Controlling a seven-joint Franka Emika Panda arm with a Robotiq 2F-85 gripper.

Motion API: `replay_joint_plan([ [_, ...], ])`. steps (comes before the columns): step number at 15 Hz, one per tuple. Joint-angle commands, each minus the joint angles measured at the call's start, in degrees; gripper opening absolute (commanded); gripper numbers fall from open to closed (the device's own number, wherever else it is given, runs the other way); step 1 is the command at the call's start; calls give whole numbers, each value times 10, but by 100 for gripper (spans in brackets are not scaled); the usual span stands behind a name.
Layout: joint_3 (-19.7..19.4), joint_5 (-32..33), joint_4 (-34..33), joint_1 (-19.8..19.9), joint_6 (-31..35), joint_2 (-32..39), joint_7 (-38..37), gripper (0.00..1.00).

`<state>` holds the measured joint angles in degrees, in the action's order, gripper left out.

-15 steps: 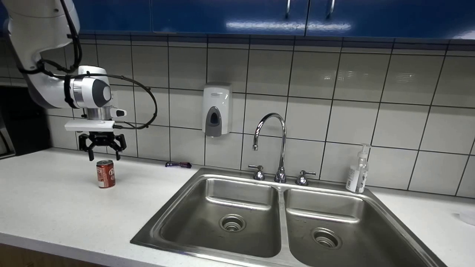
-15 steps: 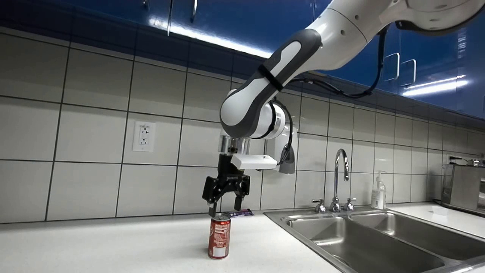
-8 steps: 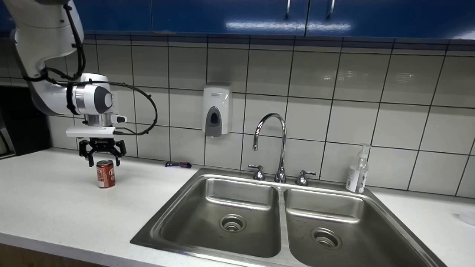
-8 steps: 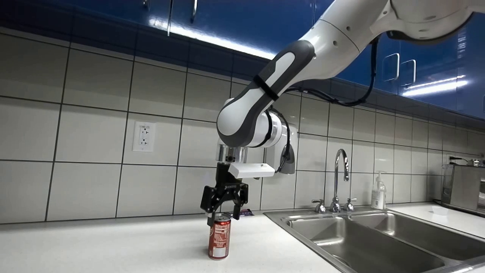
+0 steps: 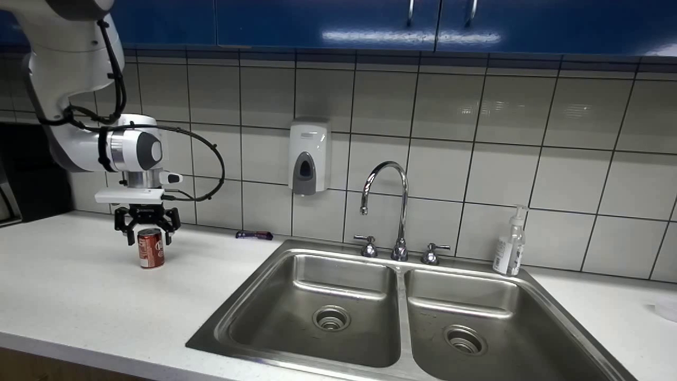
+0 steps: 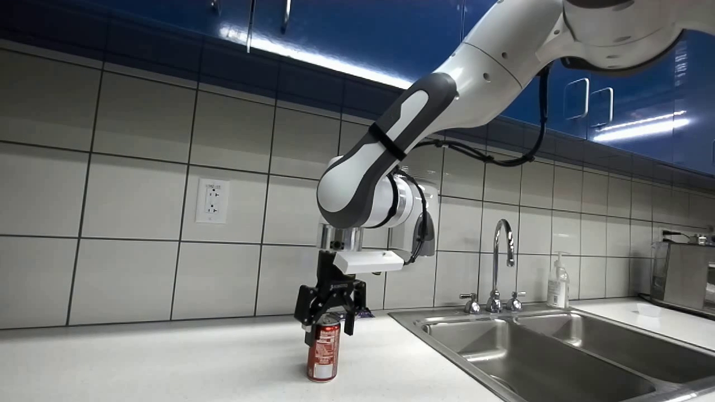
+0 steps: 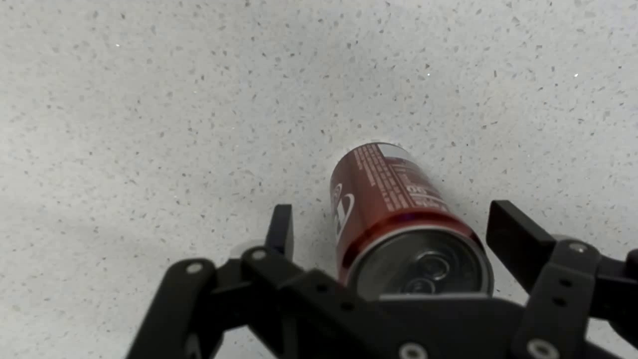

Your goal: Put the can in the left sink

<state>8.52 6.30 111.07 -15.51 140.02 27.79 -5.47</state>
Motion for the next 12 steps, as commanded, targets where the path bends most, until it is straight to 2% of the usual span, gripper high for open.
replay_joint_plan([
  [1,-8,-2,-20,-12,-12,13,-34,100],
  [8,-11,-1,-34,-16,-10,22,-52,100],
  [12,-6,-6,-19,-9,-3,16,-34,100],
])
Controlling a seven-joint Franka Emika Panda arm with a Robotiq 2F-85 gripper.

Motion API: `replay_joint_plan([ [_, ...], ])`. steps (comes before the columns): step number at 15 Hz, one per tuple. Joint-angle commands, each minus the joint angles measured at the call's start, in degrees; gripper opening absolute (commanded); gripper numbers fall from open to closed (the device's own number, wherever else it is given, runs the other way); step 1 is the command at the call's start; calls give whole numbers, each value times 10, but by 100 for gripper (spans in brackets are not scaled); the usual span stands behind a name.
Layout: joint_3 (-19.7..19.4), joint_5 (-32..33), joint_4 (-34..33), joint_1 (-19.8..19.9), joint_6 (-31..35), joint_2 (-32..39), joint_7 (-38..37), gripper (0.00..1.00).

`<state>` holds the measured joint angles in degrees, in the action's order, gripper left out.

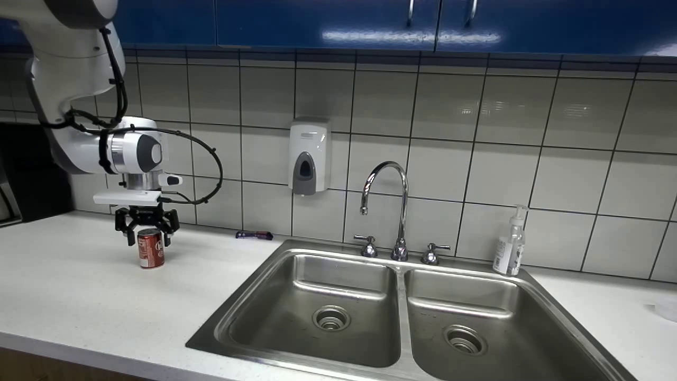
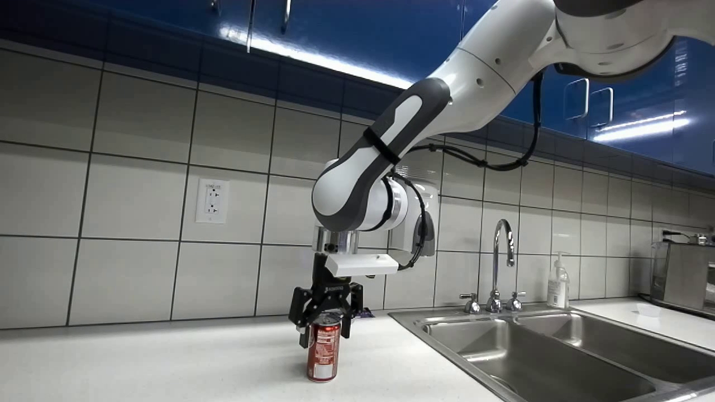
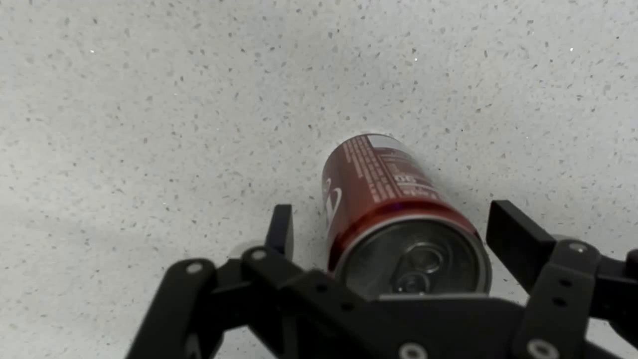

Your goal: Put the can in the left sink

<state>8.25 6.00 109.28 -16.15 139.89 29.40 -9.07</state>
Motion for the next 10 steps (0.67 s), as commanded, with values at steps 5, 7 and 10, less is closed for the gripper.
replay_joint_plan([
  [5,-3,-3,-1,-3,-2,0,2,100],
  [7,-7,2,2,-6,5,-2,-7,100],
  [10,-8,4,2,-7,15,-1,-8,100],
])
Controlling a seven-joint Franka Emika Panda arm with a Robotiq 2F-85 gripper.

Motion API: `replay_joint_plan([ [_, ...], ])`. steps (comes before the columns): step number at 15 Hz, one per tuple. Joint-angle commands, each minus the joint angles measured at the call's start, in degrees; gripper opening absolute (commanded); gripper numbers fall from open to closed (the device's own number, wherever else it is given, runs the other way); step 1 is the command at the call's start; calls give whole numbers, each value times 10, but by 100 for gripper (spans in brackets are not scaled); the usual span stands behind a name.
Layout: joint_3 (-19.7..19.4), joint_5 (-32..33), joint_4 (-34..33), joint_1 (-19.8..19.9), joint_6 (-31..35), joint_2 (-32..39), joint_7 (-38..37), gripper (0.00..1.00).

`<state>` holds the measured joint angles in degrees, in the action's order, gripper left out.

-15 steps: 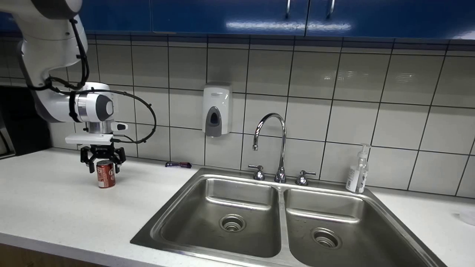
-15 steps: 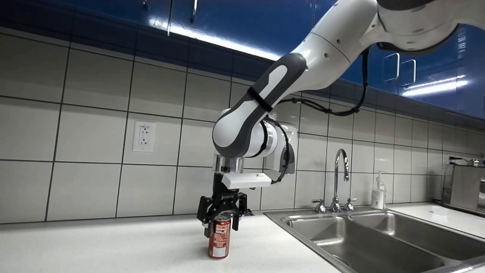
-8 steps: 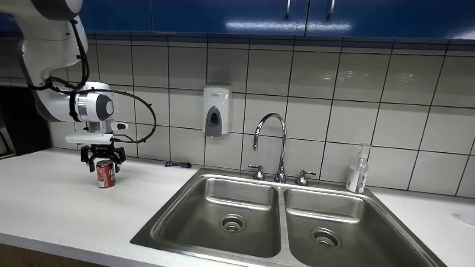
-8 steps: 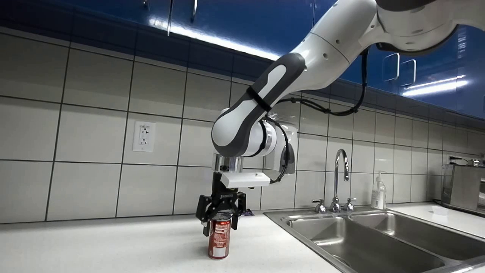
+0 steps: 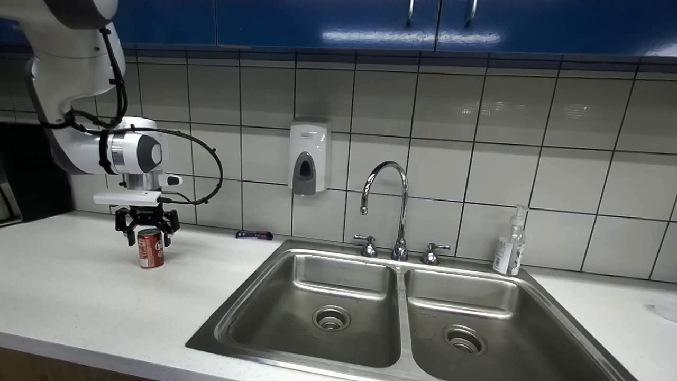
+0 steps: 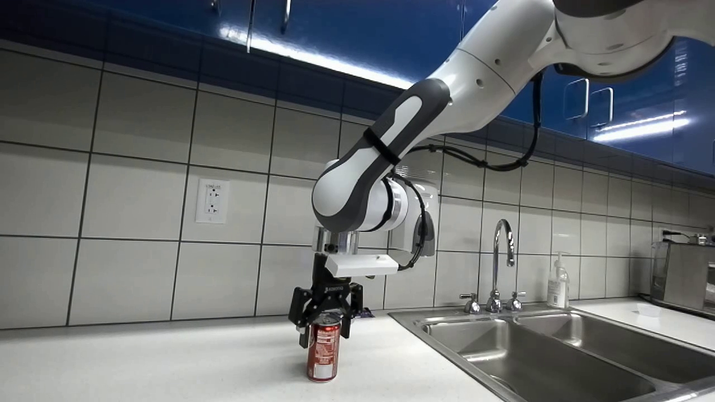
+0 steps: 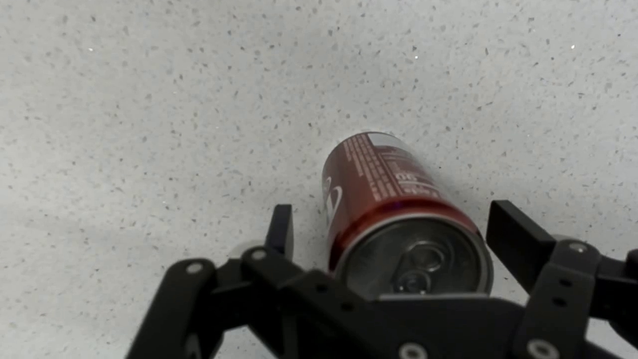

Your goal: Put the can in the left sink

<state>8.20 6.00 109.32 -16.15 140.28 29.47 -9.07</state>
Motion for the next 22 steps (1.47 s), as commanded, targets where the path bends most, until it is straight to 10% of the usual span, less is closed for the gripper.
replay_joint_plan([
  [1,-7,3,2,-6,17,-1,-5,100],
  [9,-3,-2,-3,-4,13,2,3,38],
  [22,-13,-1,178,7,-3,-193,-43,38],
])
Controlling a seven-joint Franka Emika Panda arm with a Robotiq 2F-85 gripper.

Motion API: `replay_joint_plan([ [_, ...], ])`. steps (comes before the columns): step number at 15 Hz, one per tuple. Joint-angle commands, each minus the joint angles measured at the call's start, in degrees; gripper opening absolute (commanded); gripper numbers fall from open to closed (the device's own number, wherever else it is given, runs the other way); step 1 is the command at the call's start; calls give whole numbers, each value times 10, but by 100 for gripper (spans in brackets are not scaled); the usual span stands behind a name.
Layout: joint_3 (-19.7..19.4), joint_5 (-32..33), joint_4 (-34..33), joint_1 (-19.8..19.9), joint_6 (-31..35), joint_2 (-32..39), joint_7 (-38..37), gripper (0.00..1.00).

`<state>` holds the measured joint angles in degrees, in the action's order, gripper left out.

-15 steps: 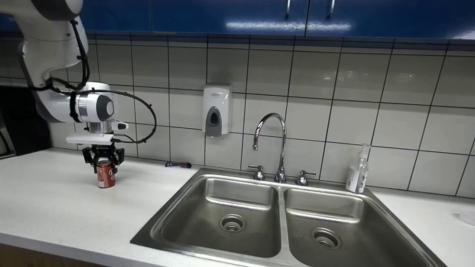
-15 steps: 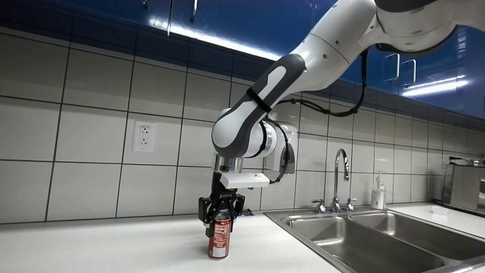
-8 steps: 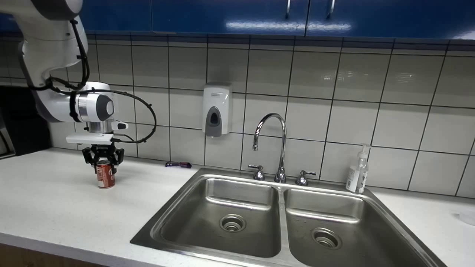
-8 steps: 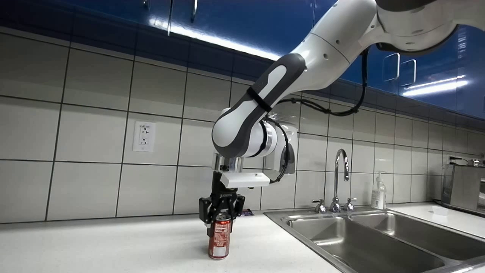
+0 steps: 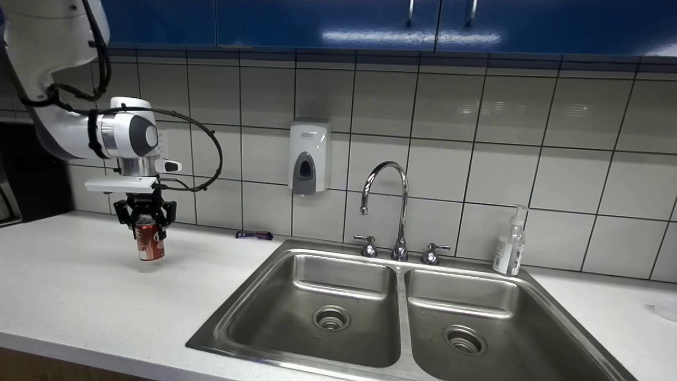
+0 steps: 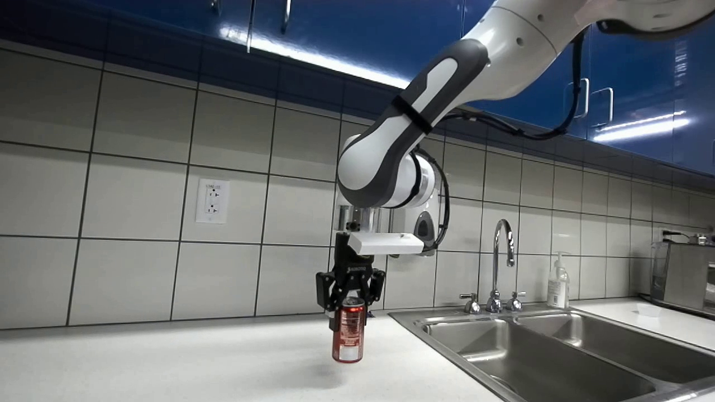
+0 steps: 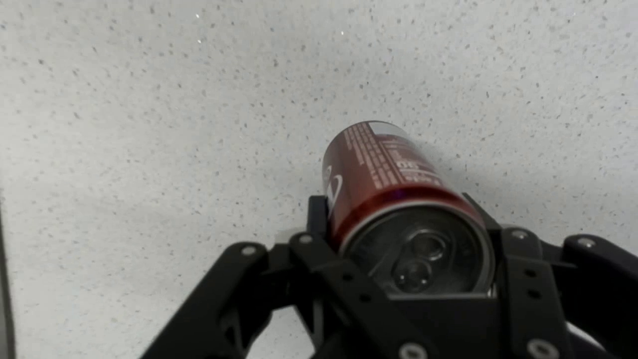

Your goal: Put the can in the left sink

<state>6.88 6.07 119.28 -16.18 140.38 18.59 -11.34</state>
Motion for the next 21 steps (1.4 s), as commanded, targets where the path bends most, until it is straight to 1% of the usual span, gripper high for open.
replay_joint_plan([
  [1,1,-4,102,13,0,-104,-14,38],
  [3,-1,-3,143,28,1,-141,4,38],
  [6,-14,-17,205,67,4,-197,57,38],
  [9,-48,-18,249,112,3,-238,127,38],
  [12,-89,-11,272,154,1,-262,195,38],
  [15,-130,0,275,192,6,-264,259,38],
  [18,-161,-1,258,218,20,-234,316,38],
  [21,-182,-6,245,237,38,-201,362,38],
])
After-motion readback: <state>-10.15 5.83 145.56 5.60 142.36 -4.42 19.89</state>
